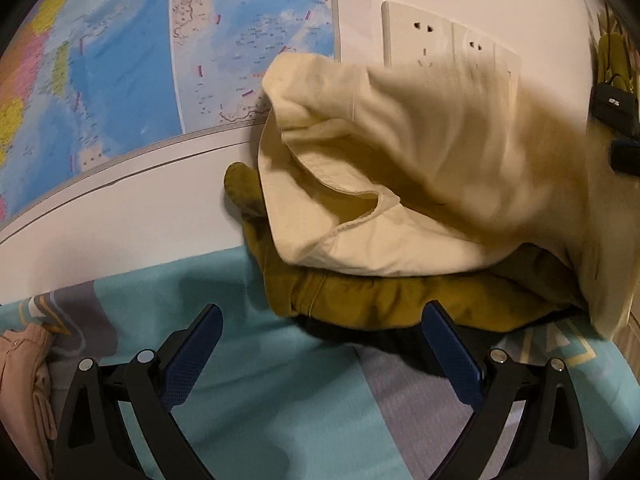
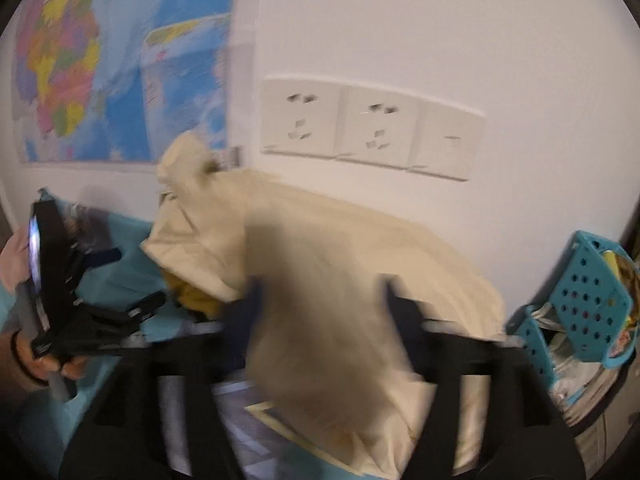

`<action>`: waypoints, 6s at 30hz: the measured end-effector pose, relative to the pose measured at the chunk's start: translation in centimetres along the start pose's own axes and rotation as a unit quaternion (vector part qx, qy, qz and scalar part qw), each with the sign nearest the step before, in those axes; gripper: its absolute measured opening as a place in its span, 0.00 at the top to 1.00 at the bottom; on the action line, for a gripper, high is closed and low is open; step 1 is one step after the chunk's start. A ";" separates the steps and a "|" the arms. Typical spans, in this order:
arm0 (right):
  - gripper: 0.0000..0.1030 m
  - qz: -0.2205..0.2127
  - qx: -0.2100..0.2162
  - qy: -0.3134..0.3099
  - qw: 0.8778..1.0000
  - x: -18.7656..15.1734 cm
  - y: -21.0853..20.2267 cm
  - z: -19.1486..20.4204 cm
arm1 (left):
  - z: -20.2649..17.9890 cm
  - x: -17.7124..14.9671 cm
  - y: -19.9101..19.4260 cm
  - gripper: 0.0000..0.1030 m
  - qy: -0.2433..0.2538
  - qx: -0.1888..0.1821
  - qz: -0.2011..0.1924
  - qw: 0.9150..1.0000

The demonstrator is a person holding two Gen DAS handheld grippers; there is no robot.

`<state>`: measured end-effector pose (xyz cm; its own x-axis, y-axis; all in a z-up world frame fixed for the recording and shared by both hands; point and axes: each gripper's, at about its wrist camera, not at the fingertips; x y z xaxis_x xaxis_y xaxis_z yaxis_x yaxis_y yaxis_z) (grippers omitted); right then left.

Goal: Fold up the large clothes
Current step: 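Grasp the cream jacket with the right gripper and lift it off the pile, then grasp the cream jacket with the left gripper while the right gripper holds it up, then lower the cream jacket onto the bed and open both grippers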

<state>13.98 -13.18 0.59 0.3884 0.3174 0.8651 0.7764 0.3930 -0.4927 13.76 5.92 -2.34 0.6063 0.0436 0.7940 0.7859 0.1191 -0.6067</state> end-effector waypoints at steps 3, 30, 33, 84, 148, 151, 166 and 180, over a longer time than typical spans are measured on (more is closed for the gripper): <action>0.19 0.015 -0.001 -0.065 0.998 0.2 2.0 3.3 | 0.6 0.4 0.6 0.06 -0.009 0.001 -0.003 1.000; 0.97 -0.174 -0.017 0.066 0.982 8.4 -12.9 -8.0 | -4.0 -2.5 -2.5 0.07 0.066 -0.109 -0.113 0.985; 0.97 -0.187 -0.011 0.074 0.980 8.2 -14.5 -8.5 | -7.9 -3.1 -3.6 0.07 0.119 -0.108 -0.148 0.976; 0.95 -0.039 0.308 0.107 0.945 3.2 -8.6 6.5 | 21.3 3.0 -22.0 0.97 0.034 0.092 -0.071 0.993; 0.94 0.154 0.243 0.147 0.946 -17.0 -11.9 6.5 | 25.2 -10.8 -15.0 0.27 -0.009 0.020 0.096 0.995; 0.95 0.105 0.190 0.118 0.969 -12.7 -14.0 4.7 | 25.4 -10.8 -15.3 0.27 -0.008 0.025 0.094 0.995; 0.96 0.130 -0.023 0.044 0.990 -11.9 -5.7 0.0 | 27.0 -13.8 -18.0 0.22 -0.005 0.020 0.109 0.994; 0.94 0.113 -0.057 0.119 0.985 -10.4 -3.8 -2.9 | 21.5 -18.8 -19.8 0.11 0.057 -0.062 0.154 0.984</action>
<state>8.41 -20.45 -6.30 0.6520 0.1683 0.7393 0.7026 0.2324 -0.6726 -15.87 24.10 -4.46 0.8223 -0.0541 0.5664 0.5671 -0.0047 -0.8237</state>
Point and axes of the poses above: each gripper's, at about its wrist camera, not at the fingertips, and y roughly the way its jaws point, z to its left, x to its top, and after that the axes turned 1 degree about z, right-handed
